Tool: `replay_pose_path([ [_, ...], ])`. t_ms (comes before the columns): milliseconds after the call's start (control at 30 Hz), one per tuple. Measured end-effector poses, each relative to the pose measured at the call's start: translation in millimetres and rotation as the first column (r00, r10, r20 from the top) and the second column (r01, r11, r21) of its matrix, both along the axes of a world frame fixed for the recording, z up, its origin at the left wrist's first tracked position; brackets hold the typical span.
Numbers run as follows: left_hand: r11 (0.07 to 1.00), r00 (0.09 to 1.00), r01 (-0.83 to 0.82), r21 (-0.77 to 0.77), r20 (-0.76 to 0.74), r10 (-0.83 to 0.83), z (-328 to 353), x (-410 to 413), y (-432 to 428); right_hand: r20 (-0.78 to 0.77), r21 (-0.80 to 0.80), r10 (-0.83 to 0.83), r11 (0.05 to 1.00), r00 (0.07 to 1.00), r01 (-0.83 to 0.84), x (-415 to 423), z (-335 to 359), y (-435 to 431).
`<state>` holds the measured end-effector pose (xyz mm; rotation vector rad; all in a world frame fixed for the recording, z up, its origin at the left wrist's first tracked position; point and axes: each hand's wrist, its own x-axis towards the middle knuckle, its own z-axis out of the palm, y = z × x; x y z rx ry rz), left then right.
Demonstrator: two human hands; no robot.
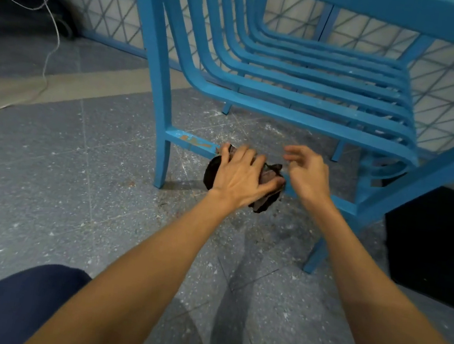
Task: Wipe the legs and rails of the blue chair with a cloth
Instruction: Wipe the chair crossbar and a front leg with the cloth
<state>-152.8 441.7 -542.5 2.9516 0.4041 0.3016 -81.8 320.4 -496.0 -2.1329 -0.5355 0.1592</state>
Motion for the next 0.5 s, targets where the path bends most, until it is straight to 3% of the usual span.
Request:
replay_pose_path([
  [67,1.000,0.998,-0.014,0.012,0.065,0.014,-3,1,-3,0.032,-0.070,-0.001,0.998,0.999,0.003,4,-6,-5],
  [167,0.995,0.969,0.099,-0.018,0.229,-0.092,-12,-10,10,0.081,-0.130,0.017,0.992,0.997,-0.006,6,-13,-9],
  [267,0.981,0.956,0.184,-0.063,0.243,-0.164,-12,-16,31,0.143,-0.133,0.024,0.991,0.989,-0.005,5,-17,-13],
  [500,0.985,0.970,-0.103,-0.136,0.207,0.130,9,11,42,0.202,-0.290,0.108,0.956,0.973,-0.046,3,-19,-11],
])
